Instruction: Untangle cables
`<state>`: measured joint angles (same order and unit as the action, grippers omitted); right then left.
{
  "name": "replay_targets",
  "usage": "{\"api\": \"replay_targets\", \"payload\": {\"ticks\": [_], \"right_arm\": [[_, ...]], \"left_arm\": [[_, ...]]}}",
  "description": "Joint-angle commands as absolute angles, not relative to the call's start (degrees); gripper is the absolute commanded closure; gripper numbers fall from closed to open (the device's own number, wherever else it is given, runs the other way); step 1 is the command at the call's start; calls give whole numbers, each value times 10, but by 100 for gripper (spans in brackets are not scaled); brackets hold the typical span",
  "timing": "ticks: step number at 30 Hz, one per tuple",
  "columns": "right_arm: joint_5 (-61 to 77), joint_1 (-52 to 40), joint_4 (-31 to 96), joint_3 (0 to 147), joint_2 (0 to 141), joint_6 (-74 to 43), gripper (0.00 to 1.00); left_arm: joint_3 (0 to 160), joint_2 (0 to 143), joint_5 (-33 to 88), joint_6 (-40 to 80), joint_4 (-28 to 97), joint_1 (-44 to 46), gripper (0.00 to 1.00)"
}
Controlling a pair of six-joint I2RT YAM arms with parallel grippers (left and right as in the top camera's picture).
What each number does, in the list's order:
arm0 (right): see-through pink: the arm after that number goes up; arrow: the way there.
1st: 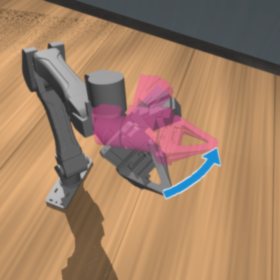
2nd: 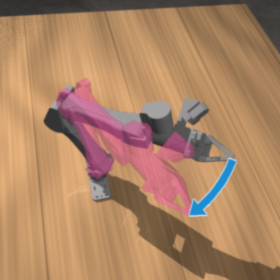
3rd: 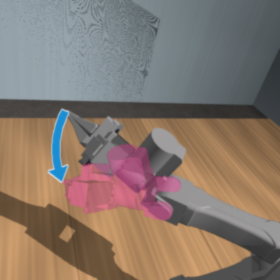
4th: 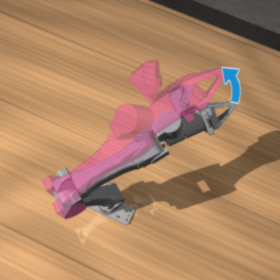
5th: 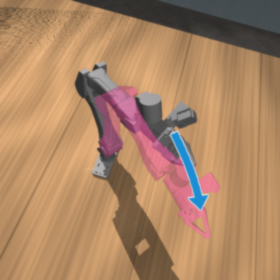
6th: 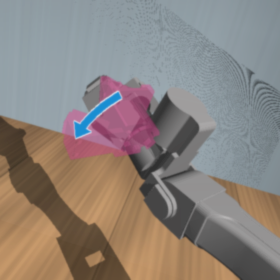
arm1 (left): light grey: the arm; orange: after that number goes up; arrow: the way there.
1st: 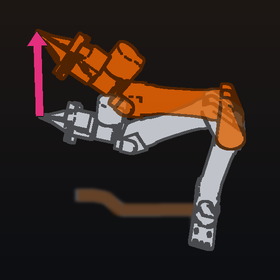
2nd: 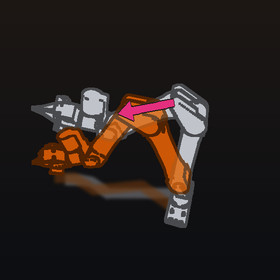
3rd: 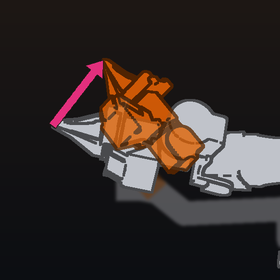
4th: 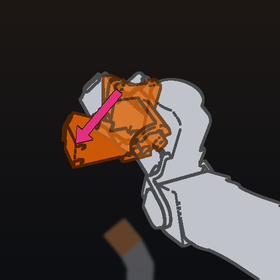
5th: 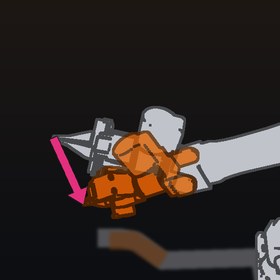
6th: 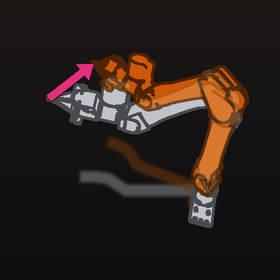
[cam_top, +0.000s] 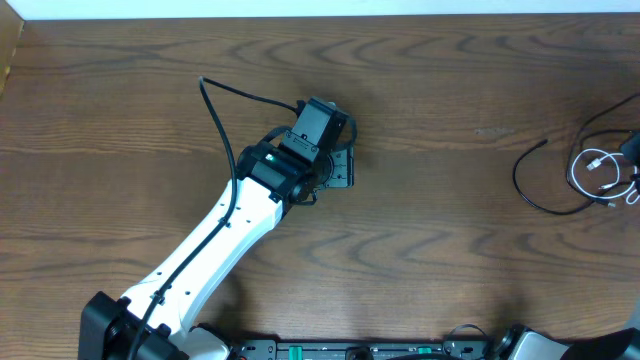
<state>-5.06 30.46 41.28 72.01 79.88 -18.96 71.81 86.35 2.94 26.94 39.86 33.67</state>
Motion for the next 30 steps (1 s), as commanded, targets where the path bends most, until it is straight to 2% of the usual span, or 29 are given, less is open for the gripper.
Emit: {"api": "replay_targets", "payload": {"ticks": [1,3,5,8,12,17,18,19,20,22,25,30], "right_arm": [[41,307,410,723,798,-167,49],[129,303,411,723,798,-125,37],[197,296,416,723,798,-105,31],[256,265,439,723,798,-101,33],[258,196,476,723,799,-65,33],[187,90,522,723,799,-22,28],[167,72,531,723,799,-22,23],[142,52,541,723,799,-22,8],[120,35,550,722,801,-22,1],[75,0,573,722,806,-22,1],[50,-43,616,722,821,-22,1],[51,-80,670,722,832,-24,1]], "left_arm": [[723,857,-12,246,402,333,36],[723,857,-15,247,404,317,35],[723,857,-15,247,411,293,34],[723,857,-15,247,434,243,34],[723,857,-15,247,474,196,34],[723,857,-15,247,528,152,31],[723,857,-15,249,538,145,29],[723,857,-15,254,553,137,26],[723,857,-15,256,566,130,21],[723,857,-15,257,596,117,12],[723,857,-15,258,648,100,6],[723,857,-16,255,737,90,5]]}}
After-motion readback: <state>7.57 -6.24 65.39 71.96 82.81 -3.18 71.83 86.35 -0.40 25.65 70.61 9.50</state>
